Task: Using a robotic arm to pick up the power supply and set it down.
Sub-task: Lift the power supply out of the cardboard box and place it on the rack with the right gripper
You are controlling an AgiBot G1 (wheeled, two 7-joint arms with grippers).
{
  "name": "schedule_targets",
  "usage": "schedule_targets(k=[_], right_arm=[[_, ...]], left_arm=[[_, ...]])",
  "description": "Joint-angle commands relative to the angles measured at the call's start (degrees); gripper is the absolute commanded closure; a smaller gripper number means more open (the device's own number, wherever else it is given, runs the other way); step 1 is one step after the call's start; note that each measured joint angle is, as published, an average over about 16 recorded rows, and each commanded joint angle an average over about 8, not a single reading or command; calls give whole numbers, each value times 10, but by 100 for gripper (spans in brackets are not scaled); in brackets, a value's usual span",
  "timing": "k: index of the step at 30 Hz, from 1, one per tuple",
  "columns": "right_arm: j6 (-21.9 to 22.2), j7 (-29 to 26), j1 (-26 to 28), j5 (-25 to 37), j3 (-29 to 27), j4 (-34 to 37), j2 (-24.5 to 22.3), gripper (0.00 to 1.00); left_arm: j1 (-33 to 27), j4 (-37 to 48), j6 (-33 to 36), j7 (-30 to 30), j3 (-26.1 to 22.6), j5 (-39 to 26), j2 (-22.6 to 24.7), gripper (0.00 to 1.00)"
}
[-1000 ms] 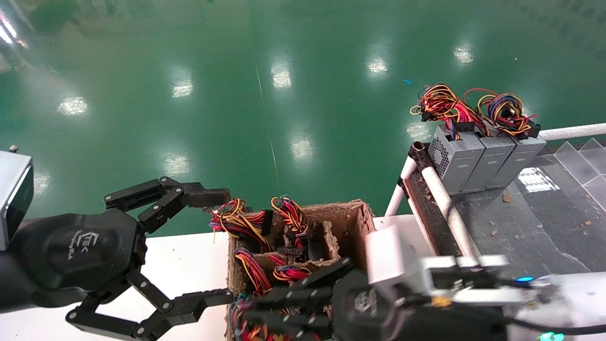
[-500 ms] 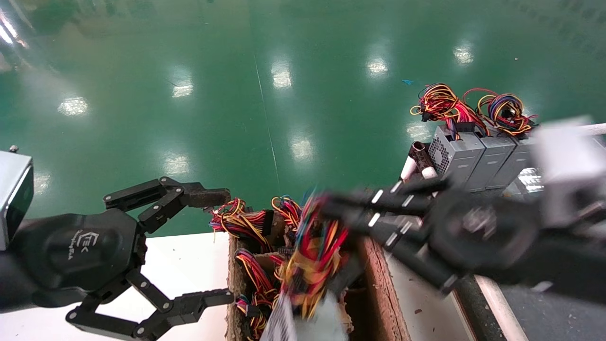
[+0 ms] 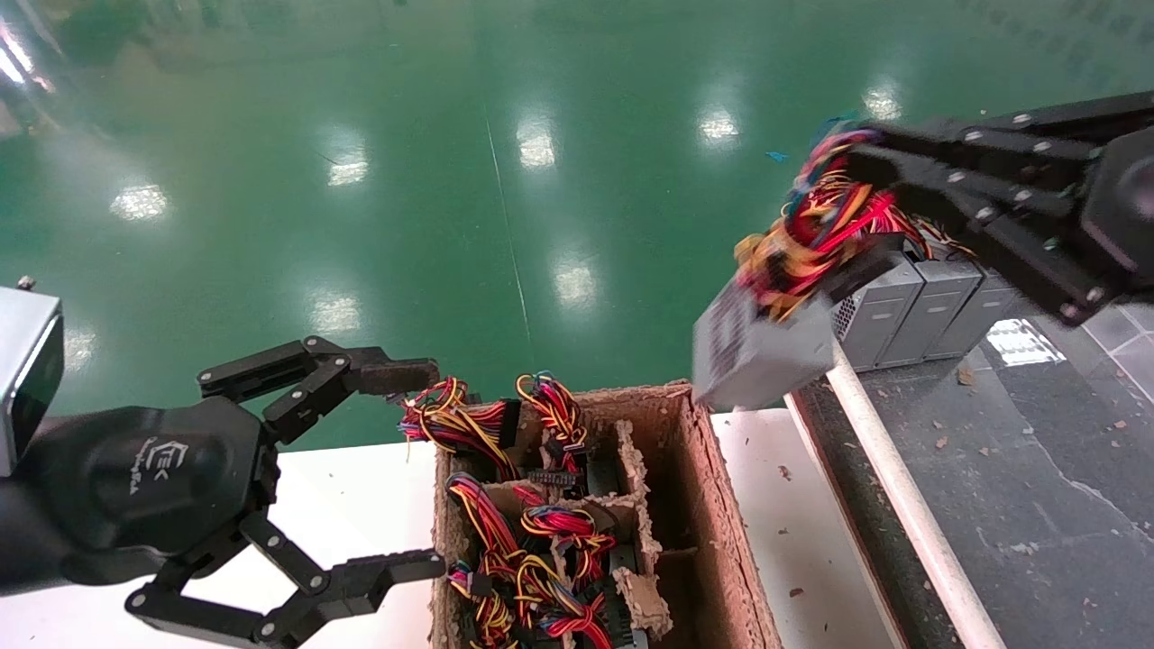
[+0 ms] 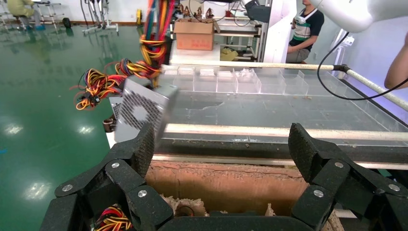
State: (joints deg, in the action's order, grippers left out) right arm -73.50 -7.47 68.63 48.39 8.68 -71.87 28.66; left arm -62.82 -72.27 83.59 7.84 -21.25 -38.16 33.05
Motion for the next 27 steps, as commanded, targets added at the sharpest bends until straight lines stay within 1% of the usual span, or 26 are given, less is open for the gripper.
schedule_targets(k=[1,6,10,20,27], right_arm=[[13,1,10,25,0,4,-17,100],[34,-3,18,52,-6,17,-48,100],[49,0,1,54,-20,24,-75,100],[75,31,-96,31,-71,56,-136,100],[96,48,-158,29,-89,69,-144,100]], left_arm=[[0,0,0,0,0,0,0,0],[0,0,0,0,0,0,0,0],[0,0,0,0,0,0,0,0],[0,0,0,0,0,0,0,0],[0,0,0,0,0,0,0,0]])
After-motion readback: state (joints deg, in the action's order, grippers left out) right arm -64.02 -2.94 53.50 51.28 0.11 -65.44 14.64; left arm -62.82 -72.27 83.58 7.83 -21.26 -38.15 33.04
